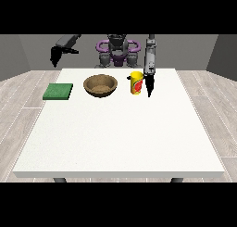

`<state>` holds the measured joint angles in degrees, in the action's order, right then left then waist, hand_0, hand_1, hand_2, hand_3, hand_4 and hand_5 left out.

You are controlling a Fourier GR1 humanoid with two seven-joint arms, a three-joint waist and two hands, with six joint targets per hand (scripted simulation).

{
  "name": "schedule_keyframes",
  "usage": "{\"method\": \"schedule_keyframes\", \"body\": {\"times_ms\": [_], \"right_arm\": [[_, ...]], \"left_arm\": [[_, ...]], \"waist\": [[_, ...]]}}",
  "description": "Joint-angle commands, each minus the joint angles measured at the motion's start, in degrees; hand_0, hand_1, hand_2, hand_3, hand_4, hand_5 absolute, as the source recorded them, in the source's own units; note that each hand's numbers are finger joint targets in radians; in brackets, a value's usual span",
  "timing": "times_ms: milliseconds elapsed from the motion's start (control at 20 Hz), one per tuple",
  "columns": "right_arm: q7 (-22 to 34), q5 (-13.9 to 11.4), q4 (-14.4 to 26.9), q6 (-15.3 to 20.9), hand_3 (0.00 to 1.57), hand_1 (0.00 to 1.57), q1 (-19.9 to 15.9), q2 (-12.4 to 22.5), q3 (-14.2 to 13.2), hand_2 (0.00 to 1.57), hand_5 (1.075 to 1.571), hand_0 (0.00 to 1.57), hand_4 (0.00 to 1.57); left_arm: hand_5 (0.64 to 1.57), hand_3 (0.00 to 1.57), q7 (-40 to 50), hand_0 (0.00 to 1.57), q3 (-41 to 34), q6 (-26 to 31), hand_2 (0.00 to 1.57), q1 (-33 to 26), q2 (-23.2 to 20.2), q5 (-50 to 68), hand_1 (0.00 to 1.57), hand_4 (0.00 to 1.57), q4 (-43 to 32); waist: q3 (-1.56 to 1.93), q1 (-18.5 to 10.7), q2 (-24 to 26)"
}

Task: Pick the cup and pour the ball into the bowl, then pick the bowl and place it on the pad

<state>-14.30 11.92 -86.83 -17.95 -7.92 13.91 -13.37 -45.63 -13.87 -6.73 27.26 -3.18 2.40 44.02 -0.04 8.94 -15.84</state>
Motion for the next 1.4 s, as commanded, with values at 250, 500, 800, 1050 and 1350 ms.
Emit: {"method": "schedule_keyframes", "body": {"times_ms": [250,500,800,1050,1350], "right_arm": [[-2.2,-2.3,3.2,1.0,0.00,0.00,-1.5,-1.4,1.1,0.00,1.571,0.00,0.00],[-1.7,-0.3,2.9,-1.3,0.00,0.00,-2.7,1.7,-1.1,0.00,1.570,0.00,0.00],[-1.9,1.8,6.5,-4.4,0.00,0.00,-2.2,5.0,-4.2,0.00,1.570,0.00,0.00],[4.1,0.7,9.6,-1.9,0.00,0.00,-1.2,3.9,-3.1,0.00,1.569,0.00,0.00],[2.1,1.7,14.1,-4.0,0.00,0.00,-3.1,5.2,-4.4,0.00,1.568,0.00,0.00]], "left_arm": [[1.559,0.00,-4.3,0.00,-0.9,-3.0,0.00,7.1,0.2,0.1,0.00,0.00,-10.5],[1.255,1.57,-7.4,1.30,2.5,-18.1,1.57,3.5,1.5,-8.5,1.30,1.43,-10.0],[1.245,1.57,-7.5,1.33,3.9,-20.3,1.57,1.8,2.4,-10.0,1.33,1.50,-9.7],[1.341,1.57,9.1,1.38,9.4,-23.9,1.57,5.0,-7.9,-19.4,1.38,1.57,-9.0],[1.282,1.57,25.9,1.46,12.7,-19.9,1.57,17.0,-19.8,-27.0,1.46,1.57,-10.9]], "waist": [[0.02,0.1,-0.9],[0.04,3.0,-1.8],[0.04,2.1,0.0],[0.18,-1.1,11.8],[0.20,-0.9,11.5]]}}
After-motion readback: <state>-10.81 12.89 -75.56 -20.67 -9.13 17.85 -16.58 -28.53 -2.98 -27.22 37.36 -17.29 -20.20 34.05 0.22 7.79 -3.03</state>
